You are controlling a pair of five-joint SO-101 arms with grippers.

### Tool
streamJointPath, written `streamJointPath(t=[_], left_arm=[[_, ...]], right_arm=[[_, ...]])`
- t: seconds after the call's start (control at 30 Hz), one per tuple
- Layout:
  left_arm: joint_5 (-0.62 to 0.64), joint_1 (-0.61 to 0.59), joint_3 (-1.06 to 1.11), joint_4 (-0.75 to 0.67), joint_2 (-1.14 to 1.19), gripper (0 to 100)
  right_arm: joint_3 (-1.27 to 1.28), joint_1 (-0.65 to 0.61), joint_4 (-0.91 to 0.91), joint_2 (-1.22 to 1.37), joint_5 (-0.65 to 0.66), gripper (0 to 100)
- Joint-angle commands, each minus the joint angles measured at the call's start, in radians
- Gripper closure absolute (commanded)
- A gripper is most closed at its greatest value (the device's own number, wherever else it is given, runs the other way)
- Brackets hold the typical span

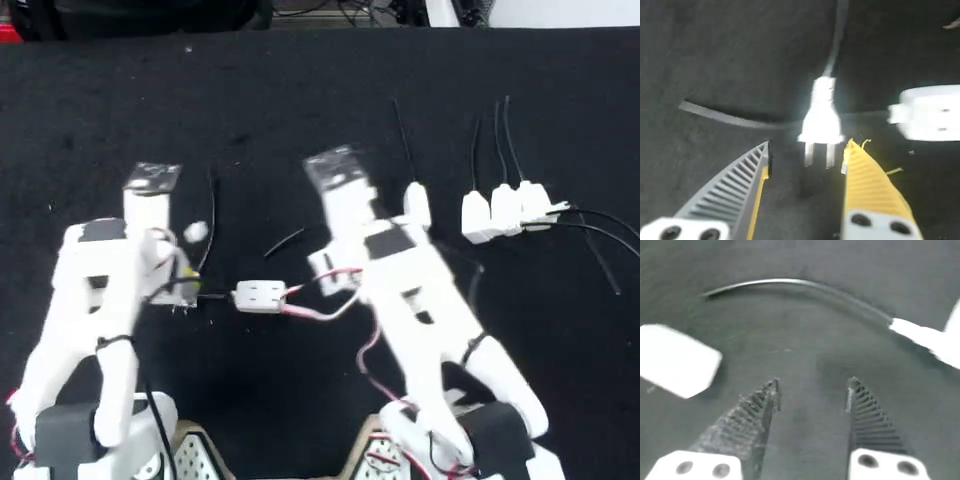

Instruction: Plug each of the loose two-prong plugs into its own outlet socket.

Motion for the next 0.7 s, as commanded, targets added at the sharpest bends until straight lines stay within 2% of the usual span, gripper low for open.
streamJointPath(t=[0.0, 0.17, 0.33, 0.5, 0.67], left_arm=[[0.018, -0.183, -0.007, 0.014, -0.075, 76], [0.129, -0.375, 0.076, -0.092, -0.137, 76], [0.210, -0.512, 0.124, -0.112, -0.176, 76], [0.219, -0.651, 0.128, -0.112, -0.173, 76], [0.241, -0.740, 0.128, -0.112, -0.173, 76]], right_arm=[[-0.047, -0.170, -0.032, -0.033, 0.163, 79.7], [0.008, -0.292, -0.253, -0.033, 0.368, 79.7], [0.096, -0.373, -0.482, -0.031, 0.517, 79.4], [0.082, -0.463, -0.508, 0.050, 0.628, 79.3], [-0.065, -0.506, -0.500, 0.277, 0.649, 79.2]])
